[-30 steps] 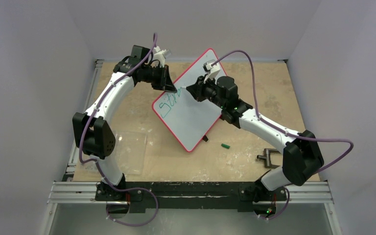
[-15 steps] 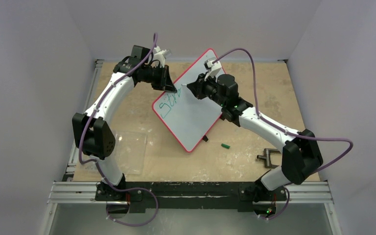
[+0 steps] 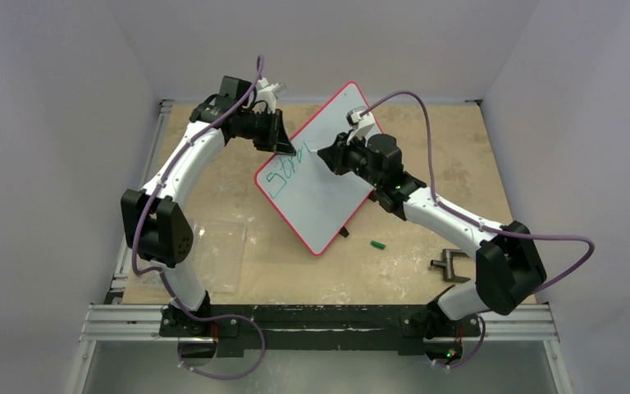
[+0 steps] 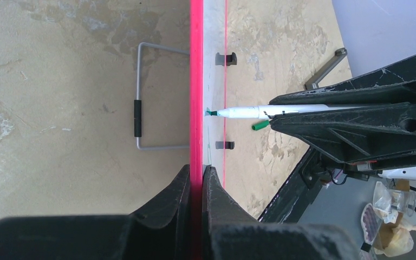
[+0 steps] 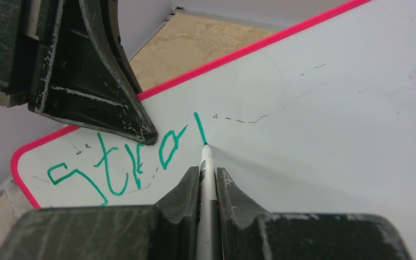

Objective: Write a sentence on the whiteboard

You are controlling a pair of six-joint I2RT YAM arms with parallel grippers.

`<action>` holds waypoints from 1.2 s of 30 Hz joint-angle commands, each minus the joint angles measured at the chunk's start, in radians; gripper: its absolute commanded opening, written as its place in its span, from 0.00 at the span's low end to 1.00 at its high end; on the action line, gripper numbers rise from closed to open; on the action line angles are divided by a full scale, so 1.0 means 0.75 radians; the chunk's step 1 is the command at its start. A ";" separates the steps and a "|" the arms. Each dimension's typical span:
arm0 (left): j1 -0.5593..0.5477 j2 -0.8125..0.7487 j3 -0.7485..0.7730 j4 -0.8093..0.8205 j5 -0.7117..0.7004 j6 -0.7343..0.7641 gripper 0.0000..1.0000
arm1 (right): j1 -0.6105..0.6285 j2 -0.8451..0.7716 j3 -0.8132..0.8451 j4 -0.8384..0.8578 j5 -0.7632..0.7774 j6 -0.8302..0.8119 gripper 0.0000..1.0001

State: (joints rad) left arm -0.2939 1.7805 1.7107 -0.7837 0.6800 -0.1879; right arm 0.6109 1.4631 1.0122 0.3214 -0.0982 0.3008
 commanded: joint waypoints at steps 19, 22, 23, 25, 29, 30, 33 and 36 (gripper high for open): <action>-0.031 -0.034 -0.016 -0.057 -0.020 0.110 0.00 | 0.001 0.086 0.156 -0.041 0.009 0.027 0.00; -0.031 -0.036 -0.017 -0.056 -0.021 0.111 0.00 | -0.001 0.101 0.172 -0.049 0.028 0.027 0.00; -0.031 -0.036 -0.017 -0.057 -0.022 0.111 0.00 | -0.003 0.103 0.178 -0.053 0.036 0.026 0.00; -0.031 -0.036 -0.018 -0.056 -0.020 0.111 0.00 | -0.009 0.108 0.184 -0.062 0.051 0.030 0.00; -0.031 -0.038 -0.018 -0.057 -0.019 0.111 0.00 | -0.020 0.107 0.182 -0.077 0.077 0.039 0.00; -0.031 -0.038 -0.016 -0.057 -0.019 0.111 0.00 | -0.024 0.104 0.180 -0.080 0.083 0.042 0.00; -0.032 -0.038 -0.017 -0.058 -0.020 0.111 0.00 | -0.034 0.095 0.161 -0.085 0.090 0.047 0.00; -0.031 -0.040 -0.015 -0.061 -0.027 0.113 0.00 | -0.039 0.083 0.139 -0.085 0.092 0.050 0.00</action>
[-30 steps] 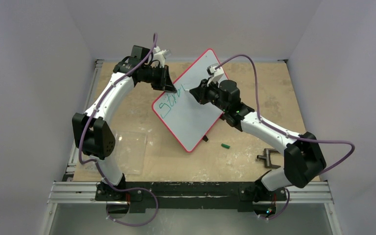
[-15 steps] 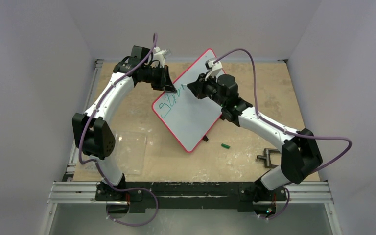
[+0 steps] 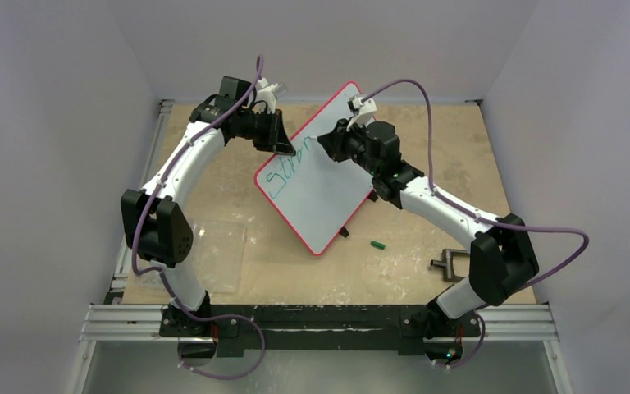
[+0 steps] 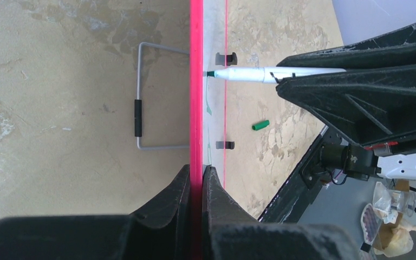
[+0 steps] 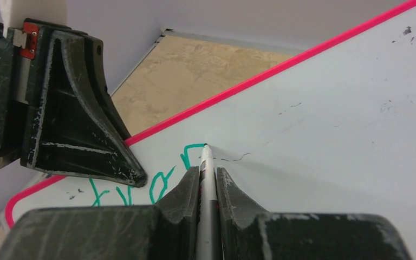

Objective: Write a sentence on the whiteboard

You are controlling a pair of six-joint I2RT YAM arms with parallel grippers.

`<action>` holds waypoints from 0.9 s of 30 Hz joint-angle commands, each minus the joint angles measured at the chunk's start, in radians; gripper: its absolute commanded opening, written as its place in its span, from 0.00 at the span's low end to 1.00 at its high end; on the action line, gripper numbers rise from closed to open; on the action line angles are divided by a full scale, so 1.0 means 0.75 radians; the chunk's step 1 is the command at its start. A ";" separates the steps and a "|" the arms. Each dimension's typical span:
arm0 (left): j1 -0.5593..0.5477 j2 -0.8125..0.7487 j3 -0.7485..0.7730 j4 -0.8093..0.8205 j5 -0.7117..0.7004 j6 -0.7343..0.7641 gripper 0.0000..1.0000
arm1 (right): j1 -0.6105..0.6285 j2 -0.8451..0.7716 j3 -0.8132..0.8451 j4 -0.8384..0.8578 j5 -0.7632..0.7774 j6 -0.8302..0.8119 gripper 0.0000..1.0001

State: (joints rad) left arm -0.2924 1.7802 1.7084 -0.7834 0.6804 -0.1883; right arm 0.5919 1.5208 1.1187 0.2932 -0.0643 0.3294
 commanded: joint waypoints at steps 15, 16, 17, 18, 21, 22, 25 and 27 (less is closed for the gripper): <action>-0.034 -0.046 -0.012 -0.064 -0.032 0.116 0.00 | -0.016 -0.054 -0.112 -0.039 -0.013 0.020 0.00; -0.034 -0.044 -0.012 -0.063 -0.032 0.116 0.00 | -0.016 -0.057 -0.119 -0.038 -0.014 0.021 0.00; -0.034 -0.044 -0.012 -0.064 -0.032 0.116 0.00 | -0.014 -0.062 -0.127 -0.038 -0.016 0.023 0.00; -0.034 -0.044 -0.013 -0.064 -0.030 0.116 0.00 | -0.014 -0.064 -0.132 -0.039 -0.017 0.023 0.00; -0.033 -0.042 -0.012 -0.063 -0.032 0.116 0.00 | -0.015 -0.077 -0.141 -0.041 -0.019 0.023 0.00; -0.033 -0.042 -0.012 -0.064 -0.033 0.116 0.00 | -0.016 -0.080 -0.142 -0.042 -0.016 0.024 0.00; -0.034 -0.042 -0.013 -0.063 -0.032 0.117 0.00 | -0.015 -0.094 -0.129 -0.052 -0.008 0.023 0.00; -0.034 -0.041 -0.015 -0.063 -0.037 0.116 0.00 | -0.015 -0.110 -0.116 -0.057 0.002 0.023 0.00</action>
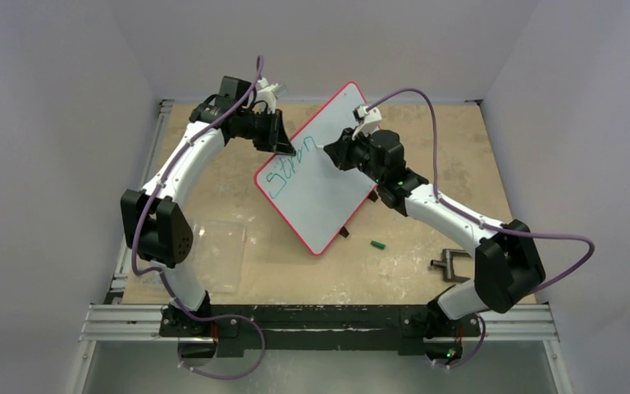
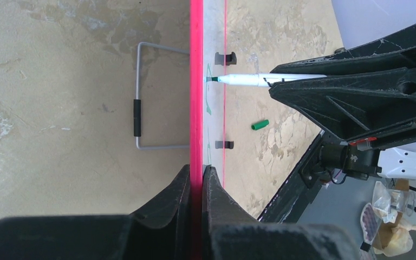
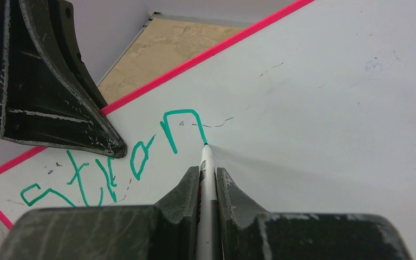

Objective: Write a sentence on the whiteboard

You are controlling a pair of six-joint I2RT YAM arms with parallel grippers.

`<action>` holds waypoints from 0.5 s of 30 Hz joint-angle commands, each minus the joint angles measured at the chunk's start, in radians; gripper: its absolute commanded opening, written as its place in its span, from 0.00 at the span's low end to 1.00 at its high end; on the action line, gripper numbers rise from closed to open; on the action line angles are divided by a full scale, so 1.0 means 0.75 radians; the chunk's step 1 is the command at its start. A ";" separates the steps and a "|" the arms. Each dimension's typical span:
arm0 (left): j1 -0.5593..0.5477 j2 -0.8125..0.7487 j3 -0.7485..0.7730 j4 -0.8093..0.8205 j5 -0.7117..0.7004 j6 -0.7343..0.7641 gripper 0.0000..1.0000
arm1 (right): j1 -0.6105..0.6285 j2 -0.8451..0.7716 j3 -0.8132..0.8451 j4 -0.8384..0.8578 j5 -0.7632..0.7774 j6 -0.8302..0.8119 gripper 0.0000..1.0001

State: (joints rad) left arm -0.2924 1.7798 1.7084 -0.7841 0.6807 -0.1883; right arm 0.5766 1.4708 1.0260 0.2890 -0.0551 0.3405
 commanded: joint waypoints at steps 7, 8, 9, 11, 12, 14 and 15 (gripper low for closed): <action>-0.033 -0.044 -0.014 -0.062 -0.042 0.113 0.00 | 0.000 -0.075 0.077 -0.056 0.019 0.001 0.00; -0.033 -0.045 -0.015 -0.062 -0.041 0.113 0.00 | -0.002 -0.074 0.084 -0.056 0.023 -0.001 0.00; -0.033 -0.047 -0.014 -0.062 -0.043 0.114 0.00 | -0.008 -0.073 0.090 -0.056 0.026 -0.002 0.00; -0.033 -0.048 -0.013 -0.063 -0.040 0.114 0.00 | -0.024 -0.068 0.102 -0.058 0.025 0.000 0.00; -0.033 -0.050 -0.012 -0.063 -0.040 0.114 0.00 | -0.033 -0.067 0.108 -0.060 0.022 0.000 0.00; -0.033 -0.058 -0.016 -0.063 -0.044 0.114 0.00 | -0.052 -0.069 0.111 -0.060 0.015 0.004 0.00; -0.034 -0.059 -0.014 -0.063 -0.042 0.114 0.00 | -0.059 -0.074 0.111 -0.060 0.014 0.003 0.00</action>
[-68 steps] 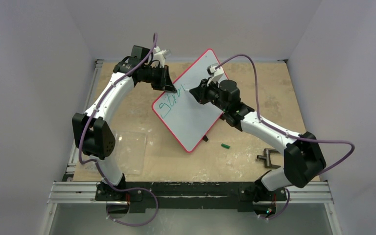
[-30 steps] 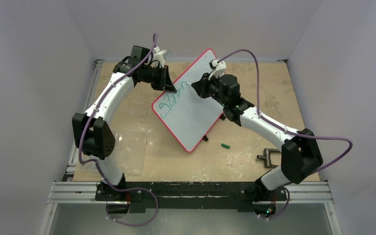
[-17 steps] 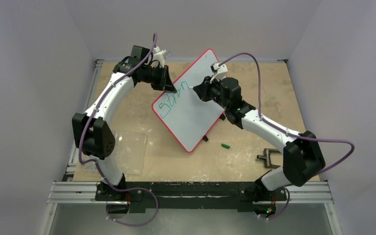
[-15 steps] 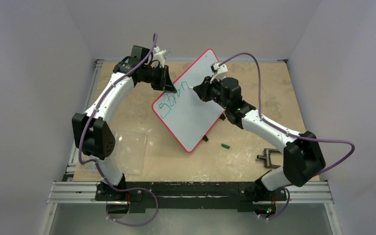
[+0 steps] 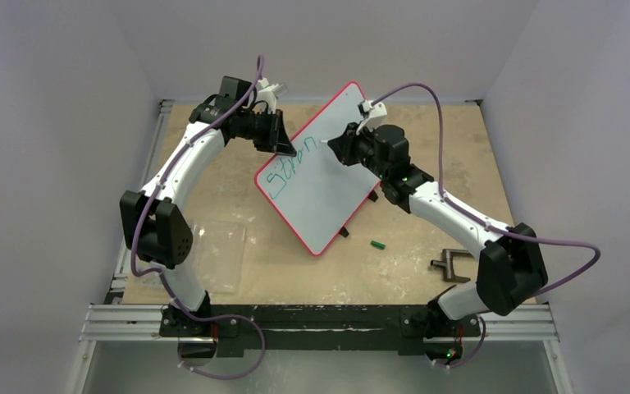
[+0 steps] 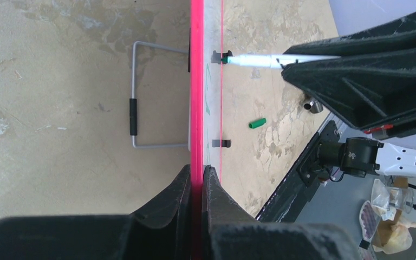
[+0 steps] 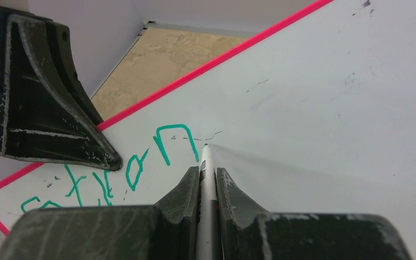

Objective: Write a sentence on the whiteboard

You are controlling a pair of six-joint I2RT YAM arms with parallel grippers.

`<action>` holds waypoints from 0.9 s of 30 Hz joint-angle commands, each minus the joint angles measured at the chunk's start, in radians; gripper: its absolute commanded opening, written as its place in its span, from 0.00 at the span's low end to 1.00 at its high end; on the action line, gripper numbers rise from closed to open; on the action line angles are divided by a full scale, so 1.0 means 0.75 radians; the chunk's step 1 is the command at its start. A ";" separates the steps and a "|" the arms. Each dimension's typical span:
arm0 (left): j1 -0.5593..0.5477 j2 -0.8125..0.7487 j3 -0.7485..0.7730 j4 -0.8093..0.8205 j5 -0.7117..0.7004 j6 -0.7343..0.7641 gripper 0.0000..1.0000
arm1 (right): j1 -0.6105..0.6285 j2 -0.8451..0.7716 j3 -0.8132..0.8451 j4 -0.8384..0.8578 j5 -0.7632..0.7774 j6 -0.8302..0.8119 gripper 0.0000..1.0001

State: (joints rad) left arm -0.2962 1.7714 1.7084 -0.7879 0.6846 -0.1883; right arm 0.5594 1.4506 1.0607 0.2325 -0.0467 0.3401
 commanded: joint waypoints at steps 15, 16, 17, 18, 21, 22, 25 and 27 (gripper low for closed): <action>-0.028 -0.059 -0.032 -0.042 -0.046 0.108 0.00 | -0.080 -0.105 0.054 -0.003 -0.017 -0.029 0.00; -0.028 -0.053 -0.028 -0.043 -0.041 0.107 0.00 | -0.081 -0.107 0.053 0.001 -0.022 -0.036 0.00; -0.028 -0.049 -0.027 -0.042 -0.037 0.106 0.00 | -0.085 -0.108 0.048 0.010 -0.034 -0.039 0.00; -0.028 -0.047 -0.026 -0.043 -0.037 0.104 0.00 | -0.087 -0.105 0.040 0.023 -0.051 -0.043 0.00; -0.028 -0.047 -0.025 -0.045 -0.036 0.105 0.00 | -0.089 -0.088 0.016 0.090 -0.101 -0.048 0.00; -0.028 -0.049 -0.026 -0.048 -0.040 0.108 0.00 | -0.090 -0.078 0.011 0.108 -0.114 -0.049 0.00; -0.028 -0.059 -0.026 -0.050 -0.044 0.109 0.00 | -0.093 -0.050 0.015 0.144 -0.151 -0.062 0.00; -0.028 -0.061 -0.028 -0.050 -0.040 0.109 0.00 | -0.098 -0.043 0.013 0.163 -0.166 -0.065 0.00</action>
State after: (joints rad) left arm -0.2977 1.7592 1.7012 -0.7940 0.6842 -0.1875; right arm 0.4950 1.4075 1.0653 0.2691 -0.1204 0.3164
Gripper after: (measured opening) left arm 0.045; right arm 0.092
